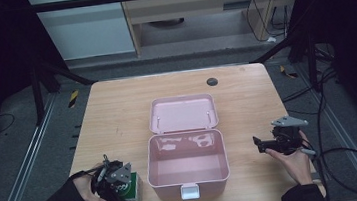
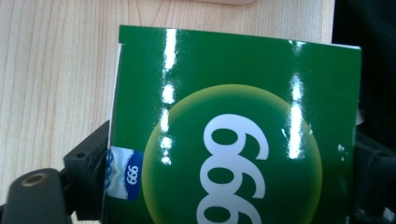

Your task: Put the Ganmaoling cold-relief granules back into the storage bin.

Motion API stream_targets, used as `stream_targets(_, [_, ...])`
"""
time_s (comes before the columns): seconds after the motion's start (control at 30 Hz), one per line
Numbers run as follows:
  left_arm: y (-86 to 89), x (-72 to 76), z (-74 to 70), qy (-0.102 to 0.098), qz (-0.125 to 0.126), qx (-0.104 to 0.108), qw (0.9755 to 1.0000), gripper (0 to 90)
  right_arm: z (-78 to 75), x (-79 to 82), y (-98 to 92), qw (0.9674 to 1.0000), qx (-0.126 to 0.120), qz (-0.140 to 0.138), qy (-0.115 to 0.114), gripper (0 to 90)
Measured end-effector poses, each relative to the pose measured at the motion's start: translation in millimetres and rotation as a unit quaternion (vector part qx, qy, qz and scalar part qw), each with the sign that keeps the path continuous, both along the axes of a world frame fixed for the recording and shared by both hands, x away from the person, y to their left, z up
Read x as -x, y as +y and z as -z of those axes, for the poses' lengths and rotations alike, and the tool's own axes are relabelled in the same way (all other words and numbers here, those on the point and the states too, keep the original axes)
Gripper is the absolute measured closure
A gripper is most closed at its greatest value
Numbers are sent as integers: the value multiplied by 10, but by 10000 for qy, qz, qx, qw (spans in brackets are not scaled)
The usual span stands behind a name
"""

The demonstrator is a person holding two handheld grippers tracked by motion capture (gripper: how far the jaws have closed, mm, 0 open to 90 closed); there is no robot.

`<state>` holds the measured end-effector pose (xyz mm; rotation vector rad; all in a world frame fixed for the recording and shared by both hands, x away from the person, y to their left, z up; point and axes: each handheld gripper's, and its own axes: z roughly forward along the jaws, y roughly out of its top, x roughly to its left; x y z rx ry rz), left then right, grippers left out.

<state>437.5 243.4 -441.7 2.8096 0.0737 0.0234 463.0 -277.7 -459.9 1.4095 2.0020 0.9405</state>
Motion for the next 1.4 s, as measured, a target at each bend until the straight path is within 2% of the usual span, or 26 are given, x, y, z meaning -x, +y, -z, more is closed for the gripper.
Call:
stream_targets(0.33, [8,-1,-59,39,-70,-117,9999,145,-8,-1,-16,10000,8,9,-37,24])
stream_targets(0.4, [16,3,-77,61,-126,-70,9999,146,-8,-1,-16,10000,8,8,-36,24])
stream_targets(0.43, [36,1,-150,59,-160,-90,9998,146,-10,1,-16,10000,-8,14,-28,24])
stream_targets(0.5, [47,-2,-193,54,-174,-82,9998,147,-10,1,-19,10000,7,4,-39,24])
stream_targets(0.57, [68,-8,-296,-6,-190,-132,9997,147,-12,1,-23,10000,10,-5,-64,25])
stream_targets(0.63, [97,-13,-444,-66,-303,-71,9995,146,-12,0,-25,10000,9,0,-66,24])
stream_targets(0.67, [97,-13,-444,-66,-303,-71,9995,146,-12,0,-25,10000,9,0,-66,24])
stream_targets(0.7, [113,-23,-547,-88,-361,-44,9993,146,-14,3,-21,10000,-3,-2,-62,25])
stream_targets(0.73, [113,-23,-547,-88,-361,-44,9993,146,-14,2,-22,10000,4,-10,-71,25])
stream_targets(0.77, [120,-35,-643,-85,-407,-37,9991,146,-15,3,-20,10000,-7,-1,-66,25])
stream_targets(0.87, [123,-53,-783,-169,-441,-44,9989,147,-15,3,-20,10000,-22,7,-66,25])
stream_targets(0.9, [123,-53,-783,-169,-441,-44,9989,146,-15,3,-20,10000,-22,7,-66,25])
stream_targets(1.07, [125,-81,-1024,-276,-500,59,9984,147,-14,3,-20,10000,-18,-8,-71,26])
stream_targets(1.4, [19,-129,-1261,-286,-500,62,9983,147,-22,5,-21,10000,-52,14,-72,26])
